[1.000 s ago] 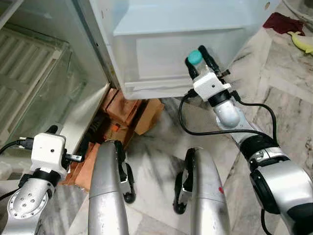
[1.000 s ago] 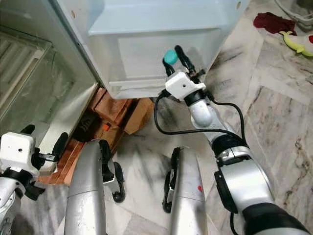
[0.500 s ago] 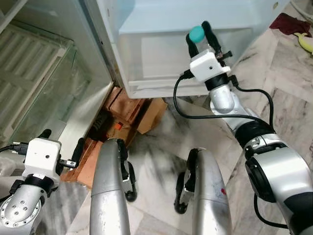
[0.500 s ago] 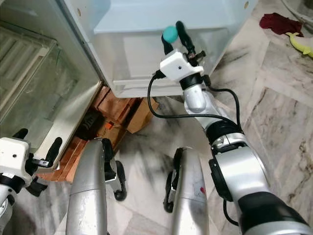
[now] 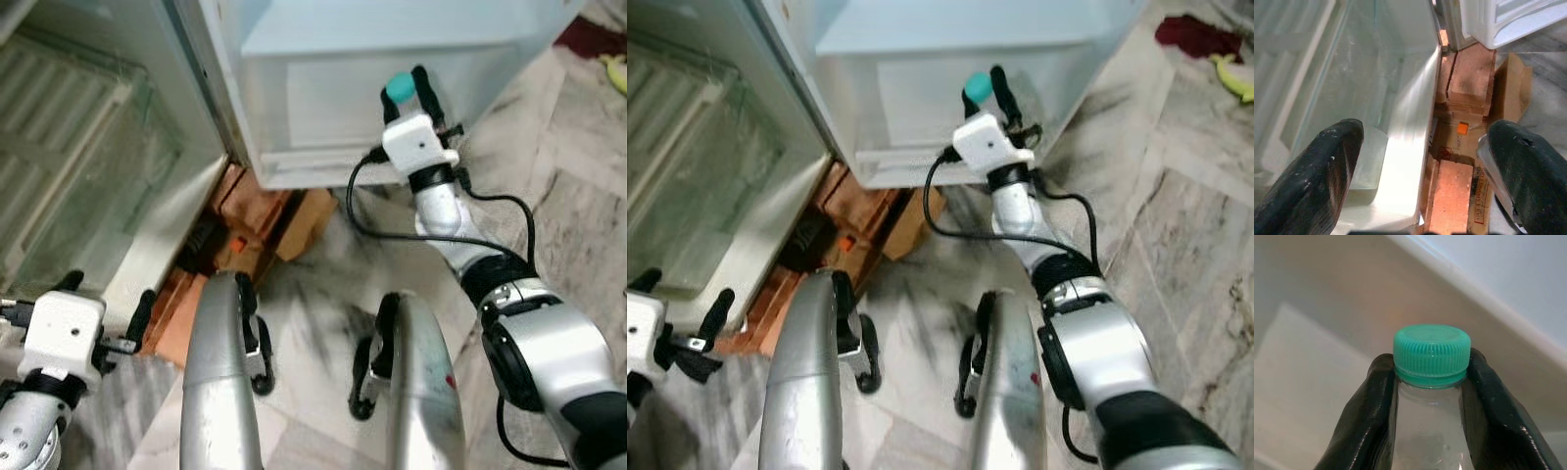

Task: Restocking fridge

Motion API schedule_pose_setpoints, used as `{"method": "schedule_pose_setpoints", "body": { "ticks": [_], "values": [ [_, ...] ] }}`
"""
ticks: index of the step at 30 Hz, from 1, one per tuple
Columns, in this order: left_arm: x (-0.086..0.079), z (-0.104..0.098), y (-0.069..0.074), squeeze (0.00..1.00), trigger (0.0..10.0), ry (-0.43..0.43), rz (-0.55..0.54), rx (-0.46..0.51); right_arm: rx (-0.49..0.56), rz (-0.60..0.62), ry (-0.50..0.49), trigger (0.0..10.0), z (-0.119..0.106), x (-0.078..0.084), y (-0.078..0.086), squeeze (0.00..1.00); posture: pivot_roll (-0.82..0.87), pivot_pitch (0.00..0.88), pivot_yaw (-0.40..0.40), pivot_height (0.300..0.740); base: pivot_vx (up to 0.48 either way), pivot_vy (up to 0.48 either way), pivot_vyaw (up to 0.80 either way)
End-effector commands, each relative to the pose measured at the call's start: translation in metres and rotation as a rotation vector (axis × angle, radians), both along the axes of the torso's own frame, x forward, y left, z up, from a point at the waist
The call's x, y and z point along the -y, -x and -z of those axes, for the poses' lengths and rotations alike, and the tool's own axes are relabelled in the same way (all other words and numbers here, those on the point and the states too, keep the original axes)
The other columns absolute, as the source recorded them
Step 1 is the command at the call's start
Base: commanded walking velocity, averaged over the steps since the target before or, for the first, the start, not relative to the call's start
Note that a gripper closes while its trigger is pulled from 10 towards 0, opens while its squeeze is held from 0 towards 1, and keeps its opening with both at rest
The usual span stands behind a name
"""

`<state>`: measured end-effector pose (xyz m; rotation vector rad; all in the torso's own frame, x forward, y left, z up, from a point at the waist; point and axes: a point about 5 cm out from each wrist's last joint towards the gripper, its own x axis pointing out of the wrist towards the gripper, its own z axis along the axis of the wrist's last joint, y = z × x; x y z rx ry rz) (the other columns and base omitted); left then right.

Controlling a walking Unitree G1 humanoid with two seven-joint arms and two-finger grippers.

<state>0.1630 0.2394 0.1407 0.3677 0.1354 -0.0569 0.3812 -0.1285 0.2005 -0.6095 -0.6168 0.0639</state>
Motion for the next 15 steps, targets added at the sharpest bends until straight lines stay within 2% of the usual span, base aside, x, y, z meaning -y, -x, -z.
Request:
{"method": "schedule_pose_setpoints", "body": {
  "ticks": [1, 8, 15],
  "values": [
    [-0.006, 0.002, 0.007, 0.00, 10.0, -0.013, -0.014, -0.036, -0.157, 0.060, -0.002, 10.0, 0.038, 0.011, 0.006, 0.00, 0.32, 0.501, 0.007, 0.574, 0.000, 0.000, 0.00],
    [-0.008, 0.000, 0.008, 0.00, 10.0, -0.028, -0.021, -0.037, -0.112, 0.054, -0.031, 10.0, 0.024, 0.007, 0.002, 0.00, 0.32, 0.500, 0.011, 0.574, 0.000, 0.000, 0.00],
    [-0.013, -0.003, 0.013, 0.00, 10.0, -0.053, -0.041, -0.039, -0.053, -0.068, -0.078, 10.0, -0.010, -0.020, -0.006, 0.00, 0.33, 0.511, 0.012, 0.574, 0.000, 0.000, 0.00]
  ]
}}
